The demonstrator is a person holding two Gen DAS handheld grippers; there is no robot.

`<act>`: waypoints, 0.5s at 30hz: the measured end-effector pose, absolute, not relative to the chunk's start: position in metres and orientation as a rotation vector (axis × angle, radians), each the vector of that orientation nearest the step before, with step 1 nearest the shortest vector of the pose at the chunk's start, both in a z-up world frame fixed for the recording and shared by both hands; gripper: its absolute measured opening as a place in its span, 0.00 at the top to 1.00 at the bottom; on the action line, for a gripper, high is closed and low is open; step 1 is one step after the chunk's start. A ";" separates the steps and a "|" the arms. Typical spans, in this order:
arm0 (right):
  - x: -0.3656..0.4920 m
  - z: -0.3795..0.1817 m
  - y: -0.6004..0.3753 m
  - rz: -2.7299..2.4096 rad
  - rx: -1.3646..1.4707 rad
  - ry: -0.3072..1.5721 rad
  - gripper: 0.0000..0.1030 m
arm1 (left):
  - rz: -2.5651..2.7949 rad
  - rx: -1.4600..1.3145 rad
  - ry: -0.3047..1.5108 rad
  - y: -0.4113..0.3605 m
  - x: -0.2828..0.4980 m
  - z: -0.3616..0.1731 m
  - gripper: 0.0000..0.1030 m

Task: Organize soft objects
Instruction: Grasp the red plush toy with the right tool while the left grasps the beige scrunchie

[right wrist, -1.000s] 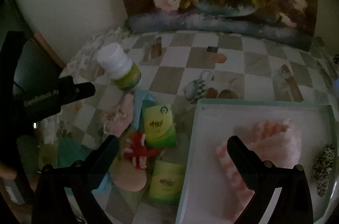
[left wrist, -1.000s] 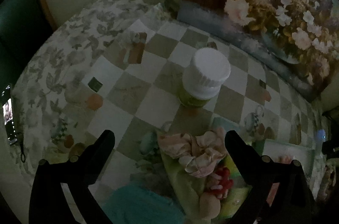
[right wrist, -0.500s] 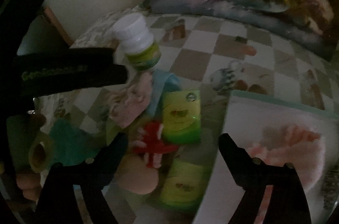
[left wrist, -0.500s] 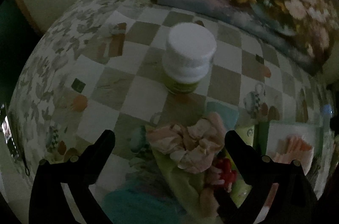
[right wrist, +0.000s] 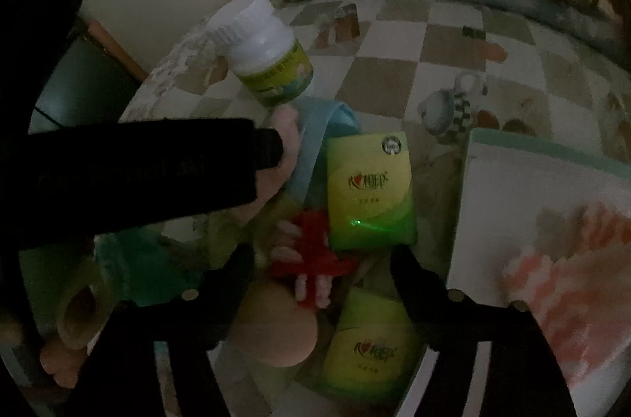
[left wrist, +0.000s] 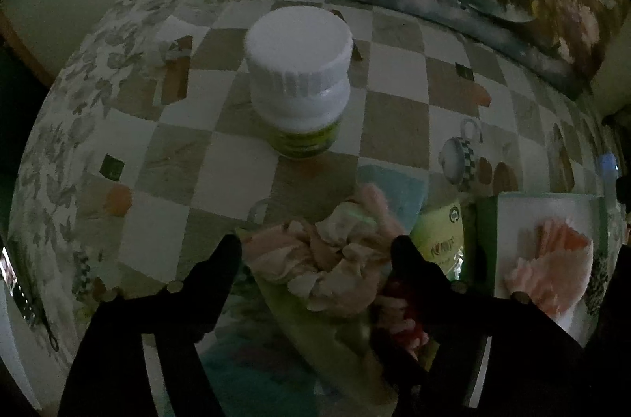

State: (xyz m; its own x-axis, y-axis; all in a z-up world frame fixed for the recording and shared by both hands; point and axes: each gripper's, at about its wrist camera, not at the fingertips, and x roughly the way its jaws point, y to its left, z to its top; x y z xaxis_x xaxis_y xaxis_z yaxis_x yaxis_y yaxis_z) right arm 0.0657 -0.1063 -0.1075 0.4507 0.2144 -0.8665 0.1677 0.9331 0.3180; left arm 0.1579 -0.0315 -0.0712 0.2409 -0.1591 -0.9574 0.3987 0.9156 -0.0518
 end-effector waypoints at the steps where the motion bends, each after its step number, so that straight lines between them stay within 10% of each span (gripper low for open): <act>1: 0.066 -0.109 -0.106 0.031 0.389 1.112 0.36 | -0.390 0.224 1.275 -0.034 0.157 -0.073 0.26; 15: 0.065 -0.114 -0.111 0.037 0.415 1.115 0.48 | -0.415 0.241 1.312 -0.044 0.155 -0.096 0.68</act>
